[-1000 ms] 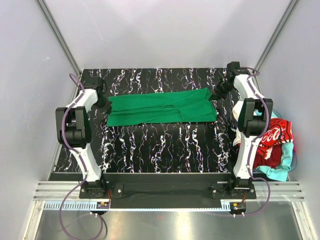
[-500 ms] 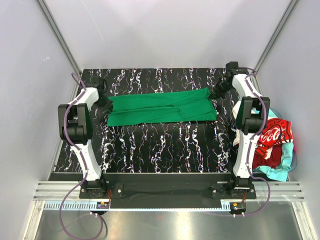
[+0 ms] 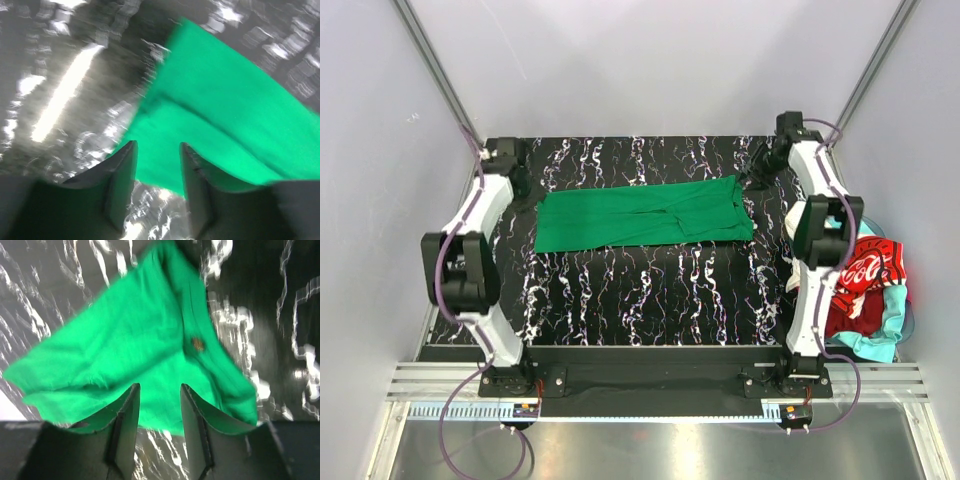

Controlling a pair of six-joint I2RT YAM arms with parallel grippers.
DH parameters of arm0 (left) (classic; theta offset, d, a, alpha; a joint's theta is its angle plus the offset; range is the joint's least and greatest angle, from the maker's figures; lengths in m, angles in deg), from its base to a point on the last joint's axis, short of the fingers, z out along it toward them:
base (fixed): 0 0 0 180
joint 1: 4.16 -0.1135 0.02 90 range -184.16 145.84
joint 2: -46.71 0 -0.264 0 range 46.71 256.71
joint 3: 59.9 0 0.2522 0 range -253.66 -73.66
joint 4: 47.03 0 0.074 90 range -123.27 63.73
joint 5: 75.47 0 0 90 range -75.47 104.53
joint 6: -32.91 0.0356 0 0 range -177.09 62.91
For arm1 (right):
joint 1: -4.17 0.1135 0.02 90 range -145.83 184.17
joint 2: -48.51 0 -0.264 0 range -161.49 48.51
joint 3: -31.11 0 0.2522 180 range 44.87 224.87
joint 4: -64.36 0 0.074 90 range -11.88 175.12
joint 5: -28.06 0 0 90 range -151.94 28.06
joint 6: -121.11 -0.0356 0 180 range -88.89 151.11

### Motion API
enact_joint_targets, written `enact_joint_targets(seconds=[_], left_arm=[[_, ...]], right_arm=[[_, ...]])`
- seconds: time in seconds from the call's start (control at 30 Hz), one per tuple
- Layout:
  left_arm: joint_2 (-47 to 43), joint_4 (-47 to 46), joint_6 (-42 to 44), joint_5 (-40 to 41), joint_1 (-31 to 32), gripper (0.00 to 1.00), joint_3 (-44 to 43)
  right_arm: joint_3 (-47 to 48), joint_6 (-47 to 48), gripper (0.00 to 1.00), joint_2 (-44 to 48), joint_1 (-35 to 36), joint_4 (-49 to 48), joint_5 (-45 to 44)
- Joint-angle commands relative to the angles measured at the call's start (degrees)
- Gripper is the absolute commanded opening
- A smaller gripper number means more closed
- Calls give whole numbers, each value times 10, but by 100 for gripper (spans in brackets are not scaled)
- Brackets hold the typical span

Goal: Fold and stack the t-shirts
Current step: Fold the tshirt

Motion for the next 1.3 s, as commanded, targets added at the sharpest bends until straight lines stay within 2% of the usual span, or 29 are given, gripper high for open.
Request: enact_joint_targets(seconds=[0.0, 0.1, 0.13, 0.27, 0.4, 0.57, 0.7, 0.77, 0.8, 0.93, 1.0, 1.07, 1.17, 1.27], left_arm=[[-60, -92, 17, -130, 54, 39, 74], [-43, -186, -15, -231, 100, 38, 111], [-30, -215, -18, -253, 113, 38, 106], [39, -252, -28, -333, 185, 38, 57], [97, -314, -63, -386, 234, 45, 18], [145, -430, -115, -367, 286, 50, 12], [189, -456, -167, -359, 303, 50, -30], [202, -470, -180, -357, 312, 47, -39], [209, -497, -197, -361, 314, 46, -38], [232, -513, -220, -349, 318, 42, -49], [242, -509, -229, -351, 318, 36, -54], [243, -507, -228, -354, 317, 35, -57], [211, -479, -195, -337, 319, 41, -41], [178, -468, -168, -304, 320, 43, -17]], right_arm=[[-146, 13, 45, 133, 7, -17, 8], [-257, -4, 48, 196, 14, -89, 56], [-272, -3, 53, 201, 29, -101, 68], [-300, 2, 57, 206, 75, -103, 70], [-302, 17, 61, 204, 66, -97, 29], [-282, 38, 58, 187, 48, -67, 10], [-301, 16, 51, 188, 26, -83, 33], [-306, 14, 46, 187, 20, -96, 37], [-305, 14, 39, 186, 21, -101, 42], [-302, 5, 30, 176, 20, -110, 61], [-303, 1, 29, 177, 20, -112, 65], [-307, 3, 32, 184, 19, -114, 65], [-319, -4, 46, 193, 20, -129, 79], [-329, -17, 55, 188, 20, -145, 93]])
